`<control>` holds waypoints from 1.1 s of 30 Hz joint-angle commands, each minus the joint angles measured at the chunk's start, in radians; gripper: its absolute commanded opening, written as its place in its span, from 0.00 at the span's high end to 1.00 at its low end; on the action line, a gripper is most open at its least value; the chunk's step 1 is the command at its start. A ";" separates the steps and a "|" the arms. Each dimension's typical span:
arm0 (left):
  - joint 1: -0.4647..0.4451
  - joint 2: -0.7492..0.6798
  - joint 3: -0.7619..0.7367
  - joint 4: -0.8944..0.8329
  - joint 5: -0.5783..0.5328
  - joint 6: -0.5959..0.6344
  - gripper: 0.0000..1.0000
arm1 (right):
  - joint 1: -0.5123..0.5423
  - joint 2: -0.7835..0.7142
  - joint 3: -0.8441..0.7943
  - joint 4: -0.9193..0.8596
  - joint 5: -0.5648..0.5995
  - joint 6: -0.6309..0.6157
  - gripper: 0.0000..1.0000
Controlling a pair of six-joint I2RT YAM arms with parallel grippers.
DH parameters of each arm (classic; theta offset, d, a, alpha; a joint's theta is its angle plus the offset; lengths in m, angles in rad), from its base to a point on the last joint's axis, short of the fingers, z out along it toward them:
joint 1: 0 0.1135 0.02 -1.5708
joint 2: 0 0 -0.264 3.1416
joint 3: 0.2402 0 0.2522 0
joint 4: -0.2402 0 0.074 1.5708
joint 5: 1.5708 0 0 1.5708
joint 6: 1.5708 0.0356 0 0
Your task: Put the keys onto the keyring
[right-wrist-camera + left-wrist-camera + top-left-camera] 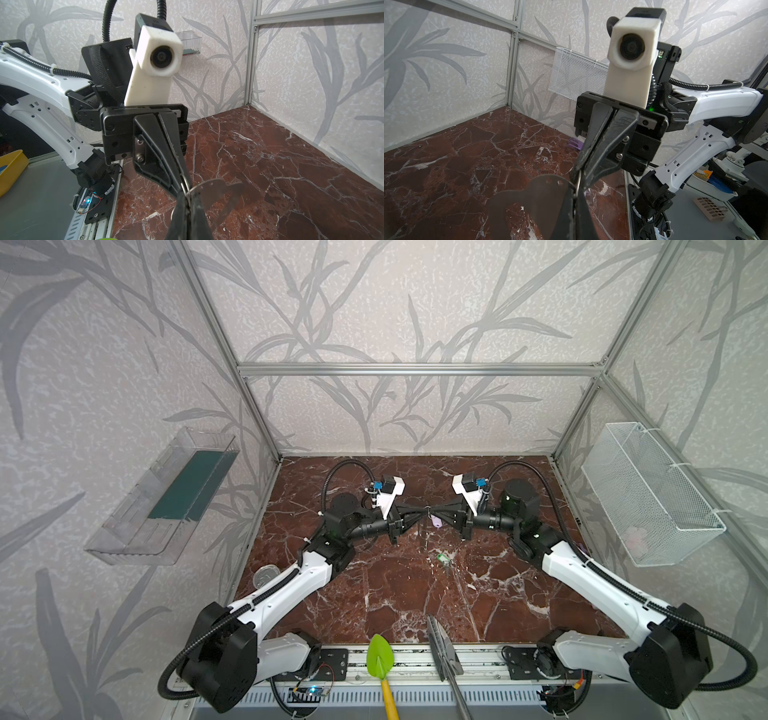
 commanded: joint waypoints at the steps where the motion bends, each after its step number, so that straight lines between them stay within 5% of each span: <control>1: -0.006 -0.034 0.019 -0.070 -0.070 0.047 0.91 | 0.005 0.002 0.067 -0.118 0.071 -0.079 1.00; 6: -0.006 -0.095 0.076 -0.380 -0.267 0.183 0.65 | 0.004 -0.001 0.137 -0.331 0.192 -0.201 1.00; 11: -0.008 -0.180 0.096 -0.540 -0.404 0.269 0.57 | 0.006 0.012 0.217 -0.502 0.251 -0.312 1.00; 19: -0.028 -0.234 0.112 -0.552 -0.350 0.445 0.56 | 0.028 0.110 0.431 -0.855 0.209 -0.579 1.00; 33: -0.144 -0.138 0.213 -0.614 -0.345 0.659 0.58 | 0.039 0.155 0.519 -0.962 0.055 -0.659 1.00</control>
